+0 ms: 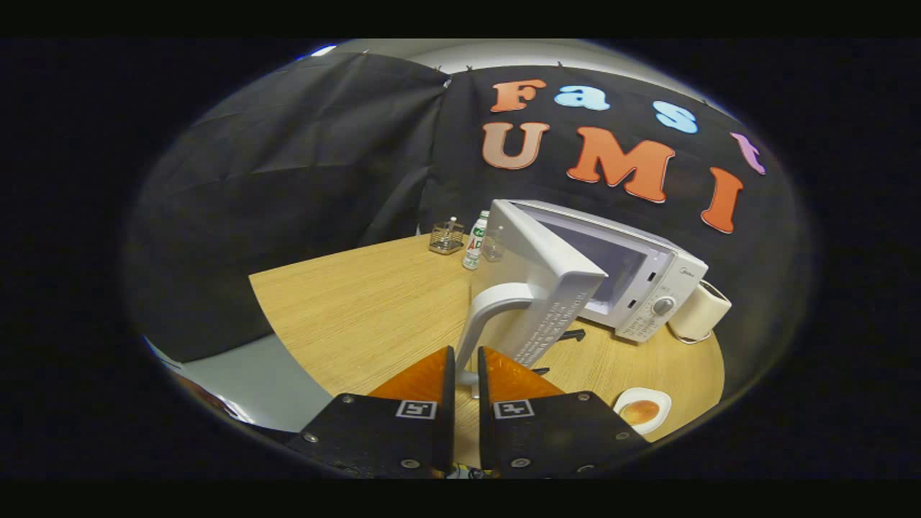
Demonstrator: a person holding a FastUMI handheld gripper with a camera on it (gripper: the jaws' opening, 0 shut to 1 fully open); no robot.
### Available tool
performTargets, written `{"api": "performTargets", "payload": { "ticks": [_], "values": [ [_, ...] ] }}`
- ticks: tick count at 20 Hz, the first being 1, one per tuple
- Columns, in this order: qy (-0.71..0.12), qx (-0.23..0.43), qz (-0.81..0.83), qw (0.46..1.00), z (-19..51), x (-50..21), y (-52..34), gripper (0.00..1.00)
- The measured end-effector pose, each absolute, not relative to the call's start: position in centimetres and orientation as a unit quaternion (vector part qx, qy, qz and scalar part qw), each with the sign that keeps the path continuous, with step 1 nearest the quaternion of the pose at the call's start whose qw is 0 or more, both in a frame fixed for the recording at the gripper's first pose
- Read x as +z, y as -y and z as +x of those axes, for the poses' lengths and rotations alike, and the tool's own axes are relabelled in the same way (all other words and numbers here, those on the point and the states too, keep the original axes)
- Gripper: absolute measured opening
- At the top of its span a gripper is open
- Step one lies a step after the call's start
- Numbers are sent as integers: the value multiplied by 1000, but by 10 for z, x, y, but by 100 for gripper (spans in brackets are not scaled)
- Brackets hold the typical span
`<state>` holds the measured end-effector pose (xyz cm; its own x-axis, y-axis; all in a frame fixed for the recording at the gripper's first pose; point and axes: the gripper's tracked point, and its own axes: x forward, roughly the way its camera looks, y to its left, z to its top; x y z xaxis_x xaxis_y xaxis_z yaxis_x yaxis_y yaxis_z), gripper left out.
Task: Open the microwave, put the food inside, and close the microwave door.
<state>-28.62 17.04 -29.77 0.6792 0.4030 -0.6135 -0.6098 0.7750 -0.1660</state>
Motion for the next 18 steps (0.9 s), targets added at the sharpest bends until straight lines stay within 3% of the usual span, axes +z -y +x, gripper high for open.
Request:
{"api": "performTargets", "payload": {
  "ticks": [11, 15, 18],
  "values": [
    [-302, 315, -163, 885, -293, -285, -170, 12],
    [-326, 270, -152, 893, -287, -279, -108, 13],
    [-339, 211, -142, 906, -279, -281, -53, 19]
  ]
}}
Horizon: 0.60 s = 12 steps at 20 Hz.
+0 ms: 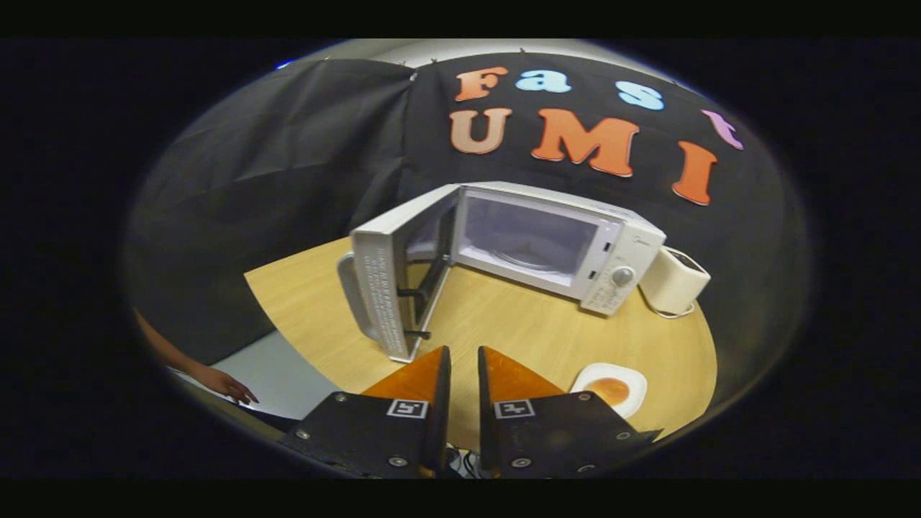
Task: Open the microwave, put the food inside, and close the microwave door.
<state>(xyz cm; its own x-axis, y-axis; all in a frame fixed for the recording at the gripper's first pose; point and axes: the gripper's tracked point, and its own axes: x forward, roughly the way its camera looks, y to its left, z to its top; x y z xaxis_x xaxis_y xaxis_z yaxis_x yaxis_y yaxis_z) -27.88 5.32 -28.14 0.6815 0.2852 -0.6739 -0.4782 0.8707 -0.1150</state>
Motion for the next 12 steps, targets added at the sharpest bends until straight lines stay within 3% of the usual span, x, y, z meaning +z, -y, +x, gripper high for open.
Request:
{"api": "performTargets", "payload": {
  "ticks": [3, 5, 6, 9, 12],
  "values": [
    [-360, 157, -145, 908, -268, -298, -4, 27],
    [-372, 128, -144, 908, -262, -310, 25, 39],
    [-374, 116, -142, 909, -258, -316, 37, 51],
    [-388, 81, -136, 908, -248, -336, 72, 73],
    [-409, 49, -115, 904, -239, -360, 101, 89]
  ]
}}
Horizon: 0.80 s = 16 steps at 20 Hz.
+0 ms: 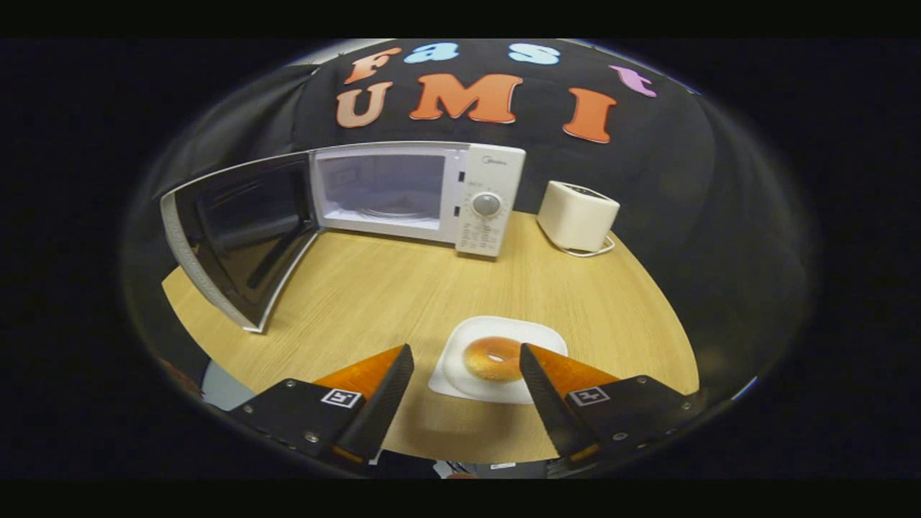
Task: Open the microwave, put the food inside, and close the microwave door.
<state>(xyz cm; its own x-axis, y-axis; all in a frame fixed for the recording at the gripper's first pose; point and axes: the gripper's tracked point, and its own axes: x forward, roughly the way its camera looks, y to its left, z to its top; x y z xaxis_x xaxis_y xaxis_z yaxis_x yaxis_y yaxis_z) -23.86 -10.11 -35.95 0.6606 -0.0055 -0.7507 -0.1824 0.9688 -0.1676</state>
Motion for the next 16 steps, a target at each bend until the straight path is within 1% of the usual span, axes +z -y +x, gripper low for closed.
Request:
{"api": "performTargets", "payload": {
  "ticks": [1, 3, 8, 13, 14, 16],
  "values": [
    [-416, 42, -105, 902, -234, -367, 107, 92],
    [-425, 32, -90, 900, -227, -377, 117, 94],
    [-446, 25, -73, 892, -224, -407, 134, 94],
    [-470, 31, -56, 881, -226, -430, 127, 95],
    [-457, 33, -65, 886, -220, -428, 127, 94],
    [-460, 36, -64, 885, -222, -428, 125, 94]
  ]
}}
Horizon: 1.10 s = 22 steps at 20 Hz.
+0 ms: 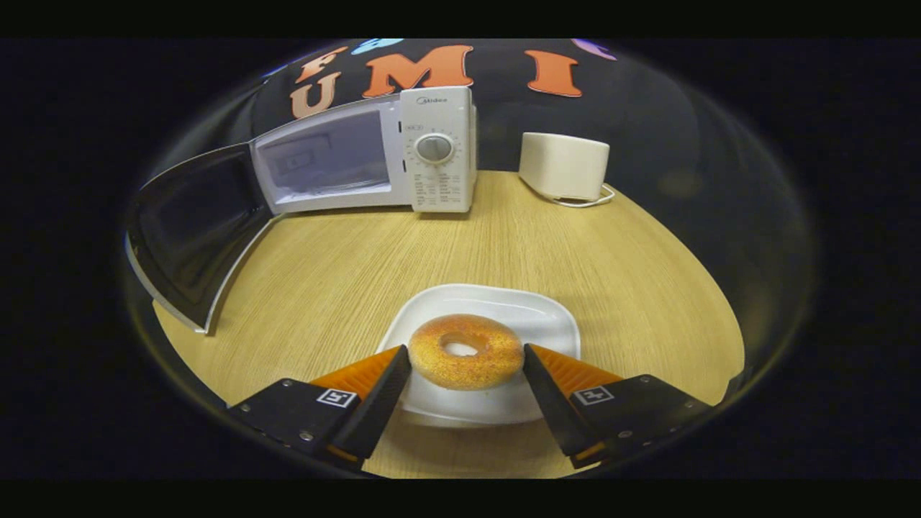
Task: Open the microwave, put the food inside, and close the microwave door.
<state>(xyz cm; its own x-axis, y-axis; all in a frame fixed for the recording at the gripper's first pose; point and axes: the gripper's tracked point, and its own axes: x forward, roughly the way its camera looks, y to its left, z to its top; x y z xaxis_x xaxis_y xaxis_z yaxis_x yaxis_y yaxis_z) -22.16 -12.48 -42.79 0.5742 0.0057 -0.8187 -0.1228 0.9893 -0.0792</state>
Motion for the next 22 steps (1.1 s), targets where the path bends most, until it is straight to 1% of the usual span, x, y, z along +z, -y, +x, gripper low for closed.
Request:
{"api": "performTargets", "payload": {
  "ticks": [5, 7, 12, 16, 22],
  "values": [
    [-458, 33, -42, 887, -215, -418, 118, 74],
    [-446, 35, -39, 894, -206, -406, 110, 72],
    [-409, 49, -34, 910, -180, -377, 77, 72],
    [-390, 71, -39, 917, -158, -360, 33, 72],
    [-381, 96, -60, 918, -131, -347, -38, 72]
  ]
}}
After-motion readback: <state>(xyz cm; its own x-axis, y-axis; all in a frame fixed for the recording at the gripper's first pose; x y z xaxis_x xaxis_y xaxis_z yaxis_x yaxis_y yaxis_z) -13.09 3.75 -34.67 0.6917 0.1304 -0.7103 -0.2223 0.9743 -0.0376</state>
